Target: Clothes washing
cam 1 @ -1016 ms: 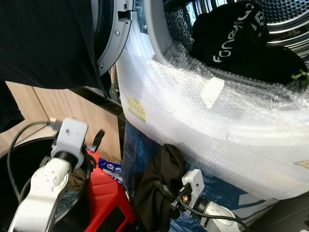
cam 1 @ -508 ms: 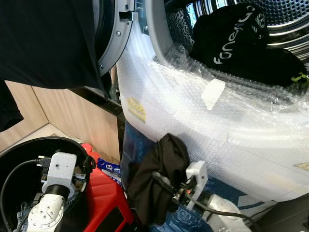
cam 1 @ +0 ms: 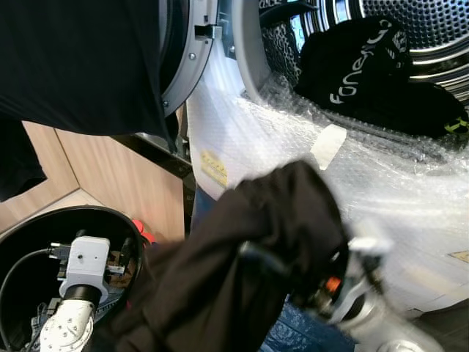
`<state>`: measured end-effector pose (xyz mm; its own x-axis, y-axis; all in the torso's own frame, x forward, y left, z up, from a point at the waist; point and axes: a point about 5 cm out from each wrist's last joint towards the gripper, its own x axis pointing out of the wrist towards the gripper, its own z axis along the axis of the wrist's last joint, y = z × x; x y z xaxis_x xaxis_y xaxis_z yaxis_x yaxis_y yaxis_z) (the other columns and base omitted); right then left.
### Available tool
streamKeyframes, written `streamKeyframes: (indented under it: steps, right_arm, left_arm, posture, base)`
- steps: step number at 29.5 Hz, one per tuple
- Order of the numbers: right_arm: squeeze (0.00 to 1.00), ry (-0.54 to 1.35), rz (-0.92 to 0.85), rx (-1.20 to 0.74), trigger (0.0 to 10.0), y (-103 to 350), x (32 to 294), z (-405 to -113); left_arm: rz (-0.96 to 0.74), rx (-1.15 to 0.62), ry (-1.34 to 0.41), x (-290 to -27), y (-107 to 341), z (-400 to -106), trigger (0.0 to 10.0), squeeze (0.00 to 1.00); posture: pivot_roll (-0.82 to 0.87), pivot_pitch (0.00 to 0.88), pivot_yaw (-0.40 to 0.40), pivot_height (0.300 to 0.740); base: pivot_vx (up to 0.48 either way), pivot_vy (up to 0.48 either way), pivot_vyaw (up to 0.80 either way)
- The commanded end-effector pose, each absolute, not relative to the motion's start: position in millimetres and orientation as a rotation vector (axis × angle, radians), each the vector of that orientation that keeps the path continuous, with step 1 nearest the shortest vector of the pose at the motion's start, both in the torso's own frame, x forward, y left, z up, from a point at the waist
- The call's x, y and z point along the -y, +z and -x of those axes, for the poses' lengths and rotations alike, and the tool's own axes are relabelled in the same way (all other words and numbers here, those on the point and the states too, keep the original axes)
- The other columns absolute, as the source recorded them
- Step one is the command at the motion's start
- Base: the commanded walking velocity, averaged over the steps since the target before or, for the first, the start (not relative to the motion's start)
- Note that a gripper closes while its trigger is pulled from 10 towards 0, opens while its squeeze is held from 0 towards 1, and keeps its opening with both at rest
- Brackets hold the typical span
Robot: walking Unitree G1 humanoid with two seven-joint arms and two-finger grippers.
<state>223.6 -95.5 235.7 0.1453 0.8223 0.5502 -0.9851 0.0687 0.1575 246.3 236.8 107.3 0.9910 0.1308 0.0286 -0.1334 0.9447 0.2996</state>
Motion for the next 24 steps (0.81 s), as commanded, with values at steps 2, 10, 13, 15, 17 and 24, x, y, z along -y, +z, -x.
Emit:
streamKeyframes:
  steps: [2, 10, 13, 15, 17, 24]
  right_arm:
    - [0.00, 1.353, -0.581, 0.496, 0.0, 270.0, 104.7, -234.5]
    - [0.00, 1.255, -0.512, 0.762, 0.0, 336.1, 115.8, -262.8]
    - [0.00, 1.219, -0.530, 0.835, 0.0, 360.2, 121.4, -270.7]
    - [0.00, 1.204, -0.525, 0.873, 0.0, 375.4, 125.1, -276.8]
    - [0.00, 1.187, -0.526, 0.901, 0.0, 388.1, 129.0, -282.8]
    - [0.00, 1.102, -0.541, 0.970, 0.0, 428.9, 133.8, -308.2]
  left_arm:
    - [-0.309, 0.007, 0.103, -227.9, 101.5, -248.6, 10.0, 0.00]
    - [-0.307, -0.006, 0.094, -224.0, 93.7, -251.8, 10.0, 0.00]
    - [-0.312, -0.003, 0.093, -224.0, 92.6, -252.4, 10.0, 0.00]
    - [-0.313, -0.002, 0.098, -225.4, 92.3, -252.6, 10.0, 0.00]
    - [-0.313, -0.002, 0.100, -225.9, 92.1, -252.9, 10.0, 0.00]
    - [-0.325, -0.002, 0.100, -225.4, 90.1, -255.5, 10.0, 0.00]
  posture:
    - [0.15, 0.020, -0.080, 0.740]
    - [0.15, 0.012, -0.086, 0.740]
    - [0.15, 0.015, -0.088, 0.740]
    - [0.15, 0.013, -0.091, 0.740]
    - [0.15, 0.013, -0.091, 0.740]
    - [0.15, 0.016, -0.099, 0.740]
  base:
    - [0.000, 0.000, 0.00]
    - [0.000, 0.000, 0.00]
    - [0.000, 0.000, 0.00]
    - [0.000, 0.000, 0.00]
    - [0.000, 0.000, 0.00]
    - [0.000, 0.000, 0.00]
